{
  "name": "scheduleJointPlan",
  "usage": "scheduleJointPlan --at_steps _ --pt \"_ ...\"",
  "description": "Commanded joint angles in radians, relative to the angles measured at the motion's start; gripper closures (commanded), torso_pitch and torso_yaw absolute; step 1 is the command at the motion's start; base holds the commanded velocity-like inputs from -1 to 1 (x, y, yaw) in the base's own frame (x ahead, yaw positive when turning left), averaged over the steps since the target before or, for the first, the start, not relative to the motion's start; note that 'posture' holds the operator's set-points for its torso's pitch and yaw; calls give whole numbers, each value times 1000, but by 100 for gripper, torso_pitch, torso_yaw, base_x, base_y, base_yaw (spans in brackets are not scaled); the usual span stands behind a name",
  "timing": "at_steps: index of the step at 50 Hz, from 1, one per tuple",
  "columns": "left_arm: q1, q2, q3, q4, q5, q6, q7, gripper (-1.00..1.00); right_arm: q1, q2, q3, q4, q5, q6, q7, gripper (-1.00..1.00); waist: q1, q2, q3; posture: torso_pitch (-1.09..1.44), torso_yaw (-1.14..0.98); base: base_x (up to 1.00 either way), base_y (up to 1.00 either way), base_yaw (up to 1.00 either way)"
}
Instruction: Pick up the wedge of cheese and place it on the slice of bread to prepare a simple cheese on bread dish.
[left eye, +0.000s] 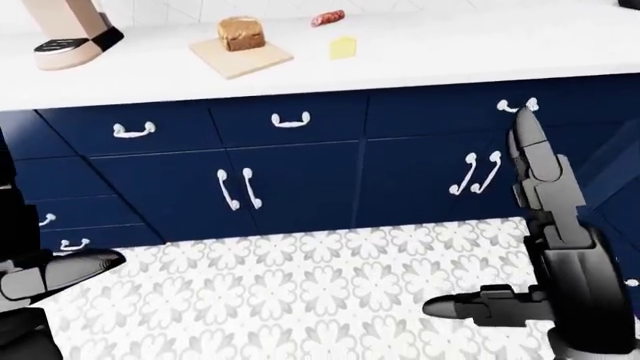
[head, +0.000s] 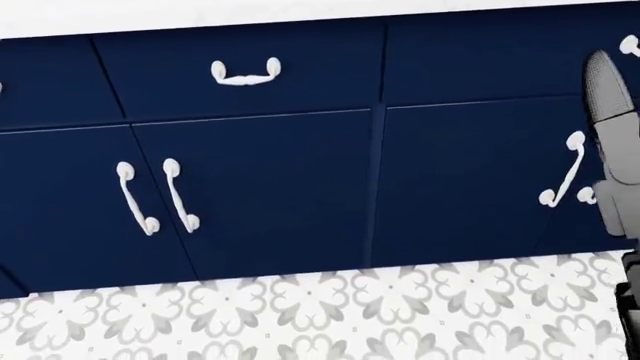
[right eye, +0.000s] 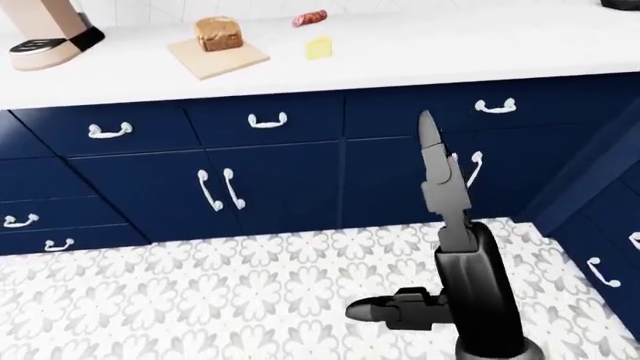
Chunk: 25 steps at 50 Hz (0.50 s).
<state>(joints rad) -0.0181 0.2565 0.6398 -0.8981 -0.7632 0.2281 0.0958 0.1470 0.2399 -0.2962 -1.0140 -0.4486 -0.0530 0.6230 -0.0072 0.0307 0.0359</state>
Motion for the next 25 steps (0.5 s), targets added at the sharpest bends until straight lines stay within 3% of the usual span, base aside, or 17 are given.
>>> scheduleJointPlan --at_steps 1,3,4,8,16,20,24,25 --pt "-11 11 8 -25 6 -22 -6 -100 8 -30 7 -33 74 9 -122 -100 0 2 -12 0 0 0 0 0" --pt "-12 11 8 -24 6 -22 -6 -100 24 -74 -2 -33 99 8 -213 -100 2 0 -12 0 0 0 0 0" --pt "-13 12 9 -24 5 -21 -5 -100 32 -72 -43 -33 109 -33 -303 -100 3 -1 -12 0 0 0 0 0" --pt "-12 12 12 -26 2 -21 -4 -100 60 -91 -79 -33 107 -69 -430 -100 6 -5 -12 0 0 0 0 0" --pt "-9 11 12 -28 -2 -21 -7 -100 72 -93 -73 -33 32 -107 -455 -100 4 -11 -12 0 0 0 0 0" --pt "-6 10 13 -31 -5 -20 -9 -100 68 -52 -126 -33 -92 -178 -553 -100 6 -11 -11 0 0 0 0 0" --pt "-4 9 14 -33 -7 -21 -10 -100 69 -7 -210 -33 -215 -293 -608 -100 7 -11 -10 0 0 0 0 0" --pt "-4 9 15 -34 -8 -20 -9 -100 64 0 -211 -33 -202 -291 -588 -100 8 -11 -10 0 0 0 0 0"
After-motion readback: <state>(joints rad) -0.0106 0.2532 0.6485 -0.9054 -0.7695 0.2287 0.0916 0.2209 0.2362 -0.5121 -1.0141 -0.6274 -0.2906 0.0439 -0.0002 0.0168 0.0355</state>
